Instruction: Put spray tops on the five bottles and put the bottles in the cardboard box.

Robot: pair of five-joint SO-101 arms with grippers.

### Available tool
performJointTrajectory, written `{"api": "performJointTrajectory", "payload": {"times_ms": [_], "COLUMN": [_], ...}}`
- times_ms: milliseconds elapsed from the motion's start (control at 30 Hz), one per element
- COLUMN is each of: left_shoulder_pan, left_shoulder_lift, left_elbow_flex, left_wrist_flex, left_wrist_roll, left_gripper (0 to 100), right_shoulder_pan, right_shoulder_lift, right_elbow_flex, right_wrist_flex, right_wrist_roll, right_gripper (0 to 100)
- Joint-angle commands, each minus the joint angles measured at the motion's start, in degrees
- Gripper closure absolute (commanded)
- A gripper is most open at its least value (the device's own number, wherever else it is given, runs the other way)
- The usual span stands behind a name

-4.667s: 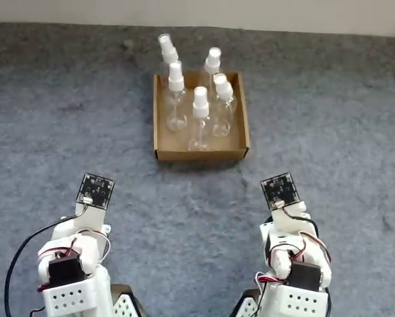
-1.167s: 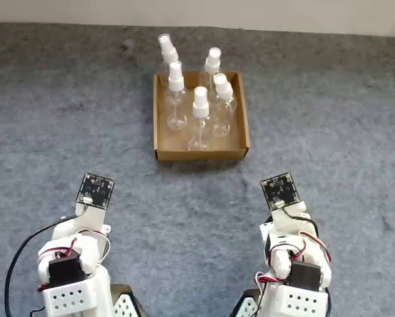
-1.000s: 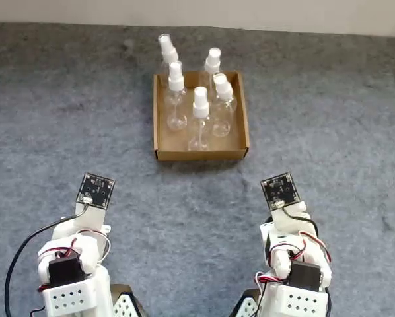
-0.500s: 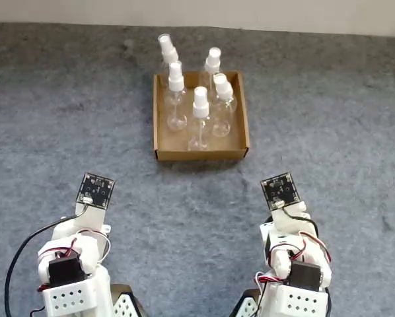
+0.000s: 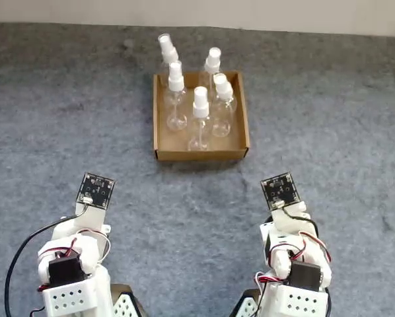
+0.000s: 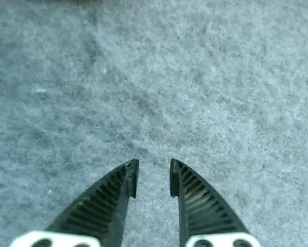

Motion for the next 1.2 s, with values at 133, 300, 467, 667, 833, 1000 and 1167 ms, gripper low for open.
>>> {"api": "performJointTrajectory", "payload": {"times_ms": [133, 300, 467, 667, 833, 1000, 1167], "left_shoulder_pan": [-0.3, -0.3, -0.3, -0.3, -0.3, -0.3, 0.9], "left_shoulder_lift": [0.0, 0.0, 0.0, 0.0, 0.0, 0.0, -0.2], "left_elbow_flex": [1.1, 1.1, 1.1, 1.1, 1.1, 1.1, 1.1], "left_wrist_flex": [0.4, 0.4, 0.4, 0.4, 0.4, 0.4, 0.4], "left_wrist_roll": [-0.1, -0.1, -0.1, -0.1, -0.1, -0.1, -0.1], "left_gripper": [99, 99, 99, 99, 99, 99, 99], "right_shoulder_pan": [0.6, 0.6, 0.6, 0.6, 0.6, 0.6, 0.6], "right_shoulder_lift": [-0.6, -0.6, -0.6, -0.6, -0.6, -0.6, -0.6], "right_elbow_flex": [9.0, 9.0, 9.0, 9.0, 9.0, 9.0, 9.0], "right_wrist_flex": [0.2, 0.2, 0.2, 0.2, 0.2, 0.2, 0.2], "right_wrist_roll": [0.4, 0.4, 0.4, 0.4, 0.4, 0.4, 0.4], "right_gripper": [92.6, 92.6, 92.6, 92.6, 92.6, 92.6, 92.6]}}
